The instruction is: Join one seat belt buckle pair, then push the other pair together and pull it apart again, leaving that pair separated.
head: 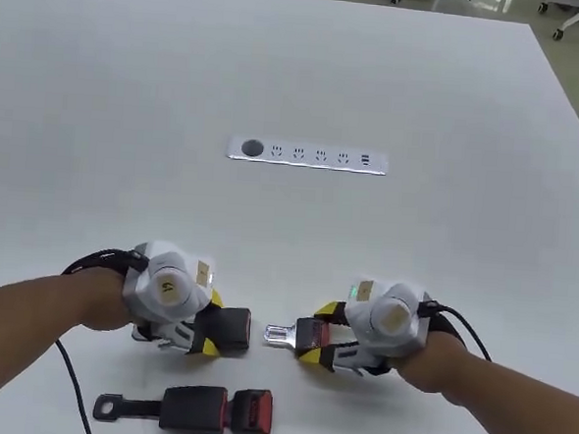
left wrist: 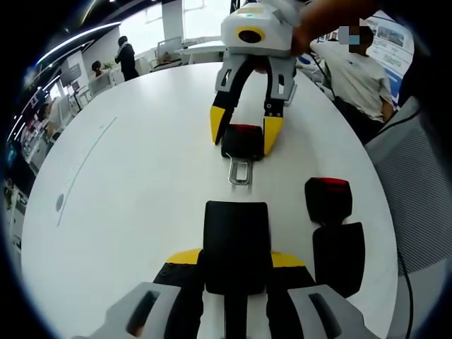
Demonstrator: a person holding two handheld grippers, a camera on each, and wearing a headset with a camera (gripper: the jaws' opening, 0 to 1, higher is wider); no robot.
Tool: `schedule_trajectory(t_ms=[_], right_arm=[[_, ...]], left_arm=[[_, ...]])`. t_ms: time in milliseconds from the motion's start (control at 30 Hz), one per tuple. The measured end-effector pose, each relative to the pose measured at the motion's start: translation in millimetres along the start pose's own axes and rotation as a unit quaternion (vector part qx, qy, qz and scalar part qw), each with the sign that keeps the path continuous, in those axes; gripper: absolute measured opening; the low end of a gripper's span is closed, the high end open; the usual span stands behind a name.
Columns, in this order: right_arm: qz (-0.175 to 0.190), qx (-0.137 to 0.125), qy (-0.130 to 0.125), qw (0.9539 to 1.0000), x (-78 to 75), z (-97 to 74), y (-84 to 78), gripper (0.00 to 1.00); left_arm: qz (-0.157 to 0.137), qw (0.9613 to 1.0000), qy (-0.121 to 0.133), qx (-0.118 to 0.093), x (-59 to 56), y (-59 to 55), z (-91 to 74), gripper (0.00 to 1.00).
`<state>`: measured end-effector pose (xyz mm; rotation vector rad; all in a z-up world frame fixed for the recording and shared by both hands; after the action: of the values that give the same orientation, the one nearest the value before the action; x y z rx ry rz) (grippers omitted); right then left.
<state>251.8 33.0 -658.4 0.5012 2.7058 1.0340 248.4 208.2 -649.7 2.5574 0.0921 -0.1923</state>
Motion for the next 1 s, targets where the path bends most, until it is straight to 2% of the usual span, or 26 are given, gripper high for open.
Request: schedule_trajectory(t_ms=[400, 567, 800, 1000], right_arm=[[0.008, 0.005, -0.012, 0.9999, -8.8, -8.5, -20.7, 0.35], [0.012, 0.007, -0.015, 0.9998, -6.6, -16.8, -28.7, 0.35], [0.019, 0.011, -0.017, 0.9996, -10.1, -37.8, -32.7, 0.35], [0.022, 0.012, -0.018, 0.9995, -13.6, -40.3, -39.7, 0.35]], left_arm=[[-0.002, 1.0, 0.001, 0.007, -1.2, 1.6, -1.1, 0.34], [-0.002, 1.0, 0.001, 0.01, -2.2, 3.3, -1.6, 0.34], [-0.002, 0.9999, 0.001, 0.011, -2.9, 4.5, -2.0, 0.35], [-0.003, 0.9999, 0.002, 0.013, -1.3, 2.7, -1.4, 0.35]])
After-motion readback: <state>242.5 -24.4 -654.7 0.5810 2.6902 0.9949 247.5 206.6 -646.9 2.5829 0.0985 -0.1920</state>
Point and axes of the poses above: the centre of the closed fingertips' face, and the gripper's own axes: z roughly forward along the fingers, x roughly to its left, y roughly out of its top, the point moved 5 cm from there along -z, roughly backward along the fingers, and after that the axes turned 9 degrees about -y, right-handed, at the moved point
